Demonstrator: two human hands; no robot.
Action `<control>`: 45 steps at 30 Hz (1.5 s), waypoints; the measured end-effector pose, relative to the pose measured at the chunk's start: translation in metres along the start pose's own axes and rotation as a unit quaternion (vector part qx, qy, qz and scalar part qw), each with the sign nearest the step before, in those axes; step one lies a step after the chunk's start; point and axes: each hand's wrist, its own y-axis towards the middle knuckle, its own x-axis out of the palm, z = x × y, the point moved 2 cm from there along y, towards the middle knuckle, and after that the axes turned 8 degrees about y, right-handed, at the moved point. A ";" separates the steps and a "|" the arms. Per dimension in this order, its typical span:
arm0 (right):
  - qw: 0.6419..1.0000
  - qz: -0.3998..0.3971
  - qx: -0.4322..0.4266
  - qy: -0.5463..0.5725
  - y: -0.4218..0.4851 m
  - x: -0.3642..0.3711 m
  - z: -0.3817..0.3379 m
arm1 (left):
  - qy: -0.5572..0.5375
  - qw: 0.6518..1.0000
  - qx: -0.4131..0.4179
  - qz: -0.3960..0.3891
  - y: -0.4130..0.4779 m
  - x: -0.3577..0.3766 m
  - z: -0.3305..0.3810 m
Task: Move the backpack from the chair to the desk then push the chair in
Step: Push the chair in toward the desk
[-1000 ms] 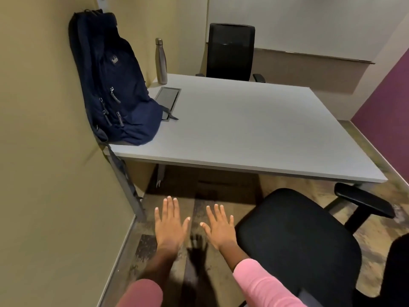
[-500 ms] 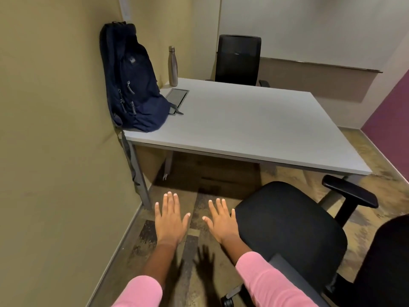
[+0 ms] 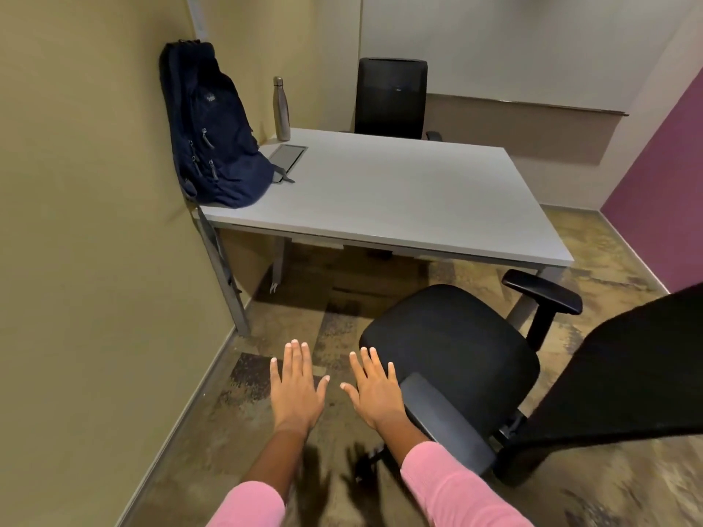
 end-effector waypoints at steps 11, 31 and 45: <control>0.994 0.002 -0.100 -0.037 -0.038 -0.044 0.071 | -0.018 0.994 -0.098 0.035 -0.024 -0.027 0.096; 0.945 0.078 -0.301 -0.097 -0.094 -0.171 0.108 | 0.012 0.949 -0.294 0.115 -0.094 -0.135 0.186; 0.954 0.141 -0.266 -0.015 -0.192 -0.288 0.206 | -0.026 0.925 -0.311 0.218 -0.141 -0.243 0.325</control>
